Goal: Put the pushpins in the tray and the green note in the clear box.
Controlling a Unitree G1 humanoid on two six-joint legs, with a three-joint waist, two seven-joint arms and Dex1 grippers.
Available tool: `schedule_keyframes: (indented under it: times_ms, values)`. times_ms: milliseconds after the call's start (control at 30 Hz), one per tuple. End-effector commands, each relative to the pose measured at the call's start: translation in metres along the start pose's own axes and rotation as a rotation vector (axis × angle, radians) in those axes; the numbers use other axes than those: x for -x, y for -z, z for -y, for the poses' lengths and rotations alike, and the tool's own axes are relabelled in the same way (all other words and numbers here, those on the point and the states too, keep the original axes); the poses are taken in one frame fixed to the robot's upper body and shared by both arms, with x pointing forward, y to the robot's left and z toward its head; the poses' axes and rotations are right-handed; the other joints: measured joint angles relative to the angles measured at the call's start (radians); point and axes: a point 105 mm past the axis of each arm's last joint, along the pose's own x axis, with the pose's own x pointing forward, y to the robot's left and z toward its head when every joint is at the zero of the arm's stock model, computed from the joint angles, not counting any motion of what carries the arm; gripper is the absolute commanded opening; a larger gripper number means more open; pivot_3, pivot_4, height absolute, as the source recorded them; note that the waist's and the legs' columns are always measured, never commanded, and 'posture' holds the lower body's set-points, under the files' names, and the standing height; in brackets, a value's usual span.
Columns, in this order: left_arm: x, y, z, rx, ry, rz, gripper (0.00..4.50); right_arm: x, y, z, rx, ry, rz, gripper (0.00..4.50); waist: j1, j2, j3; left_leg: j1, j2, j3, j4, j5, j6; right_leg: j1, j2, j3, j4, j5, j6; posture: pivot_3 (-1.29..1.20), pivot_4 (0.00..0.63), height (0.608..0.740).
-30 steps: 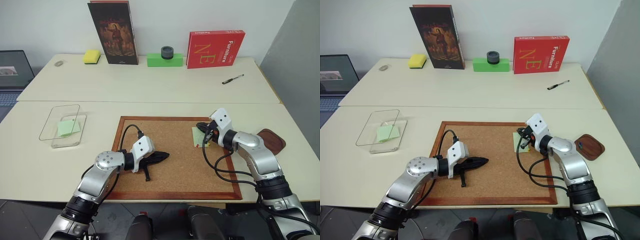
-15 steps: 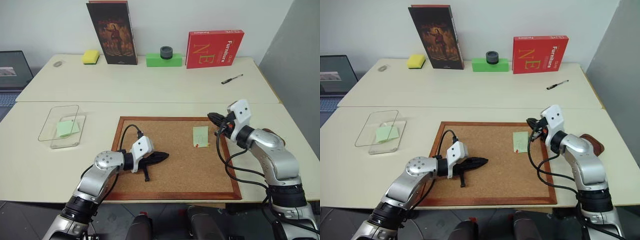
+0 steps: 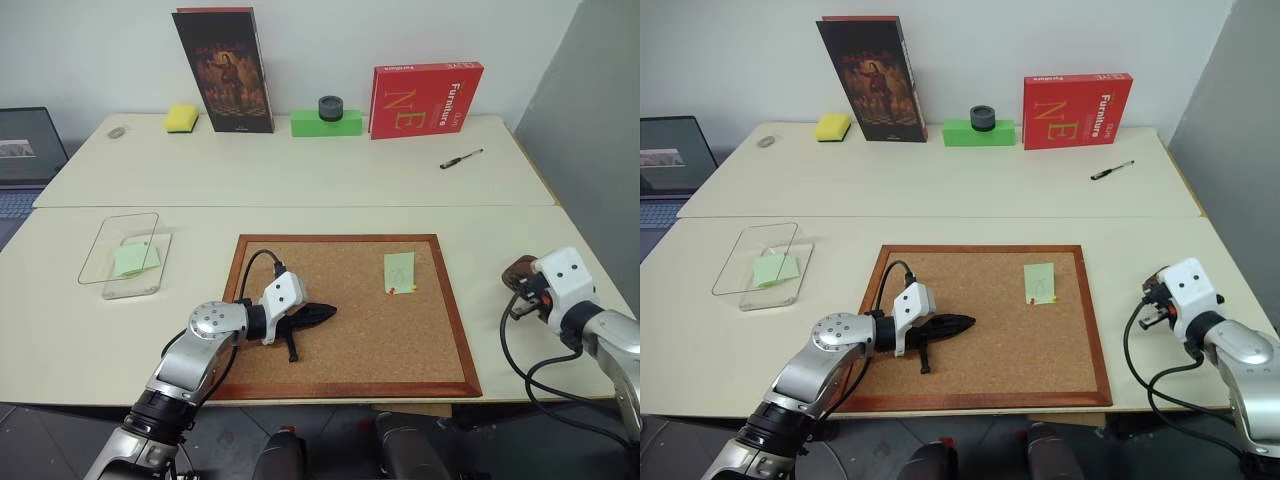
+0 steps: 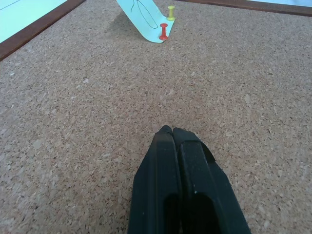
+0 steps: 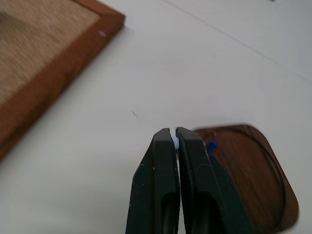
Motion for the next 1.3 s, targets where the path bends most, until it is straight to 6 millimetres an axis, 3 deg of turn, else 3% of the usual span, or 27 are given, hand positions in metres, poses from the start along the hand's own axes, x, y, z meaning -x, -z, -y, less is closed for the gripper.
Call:
schedule_keyframes:
  times_ms: [33, 300, 733, 867, 1000, 1033, 1133, 1300]
  values:
    - [0.0, 0.024, 0.009, 0.041, 0.028, -0.089, 0.0, 0.005, 0.006, 0.03, 0.037, 0.128, -0.027, 0.07, 0.0, 0.0, 0.0, 0.0, 0.0, 0.0, 0.0, 0.0, 0.0, 0.0, 0.0, 0.0, 0.0, 0.0, 0.0, 0.0, 0.15, 0.74]
    - [0.001, 0.024, 0.009, 0.043, 0.026, -0.09, 0.0, -0.008, 0.019, 0.045, 0.02, 0.169, -0.06, 0.07, 0.0, 0.0, 0.0, 0.0, 0.0, 0.0, -0.001, 0.0, 0.0, 0.0, 0.0, 0.0, 0.0, 0.0, 0.0, 0.0, 0.15, 0.74]
    - [0.001, 0.026, 0.011, 0.048, 0.021, -0.09, 0.0, -0.019, 0.017, 0.048, -0.086, 0.146, -0.036, 2.6, -0.001, 0.0, 0.0, 0.0, 0.0, 0.0, -0.001, 0.0, 0.0, 0.001, 0.0, 0.0, 0.0, 0.0, 0.0, 0.0, 0.15, 0.74]
    - [0.001, 0.027, 0.011, 0.049, 0.022, -0.092, 0.0, -0.017, 0.014, 0.049, -0.111, 0.141, -0.021, 3.51, -0.001, 0.0, 0.0, 0.0, 0.0, 0.0, -0.001, 0.0, 0.0, 0.001, 0.0, 0.0, 0.0, 0.0, 0.0, 0.0, 0.15, 0.74]
    - [0.001, 0.027, 0.011, 0.048, 0.021, -0.092, 0.0, -0.009, 0.004, 0.056, -0.083, 0.153, 0.013, 4.24, -0.001, 0.0, 0.0, 0.0, 0.0, 0.0, -0.001, 0.0, 0.0, 0.001, 0.0, 0.0, -0.001, 0.0, 0.0, 0.0, 0.15, 0.74]
    - [0.001, 0.027, 0.011, 0.048, 0.021, -0.092, 0.0, -0.005, -0.001, 0.056, -0.074, 0.149, 0.032, 4.24, -0.001, 0.0, 0.0, 0.0, 0.0, 0.0, -0.001, 0.0, 0.0, 0.001, 0.0, 0.0, -0.001, 0.0, 0.0, 0.0, 0.15, 0.74]
    - [0.002, 0.028, 0.01, 0.049, 0.018, -0.093, 0.0, 0.006, -0.023, 0.044, -0.08, 0.055, 0.119, 4.24, -0.001, 0.001, 0.0, 0.0, 0.0, 0.0, -0.001, 0.0, 0.0, 0.001, 0.0, 0.0, -0.001, 0.0, 0.0, 0.0, 0.15, 0.74]
    - [0.005, 0.03, 0.008, 0.051, 0.015, -0.099, 0.0, 0.021, -0.048, -0.021, -0.107, -0.238, 0.217, 4.24, -0.001, 0.001, 0.0, 0.0, 0.0, -0.001, -0.002, 0.0, 0.0, 0.001, 0.0, -0.001, -0.001, 0.0, 0.0, 0.0, 0.15, 0.74]
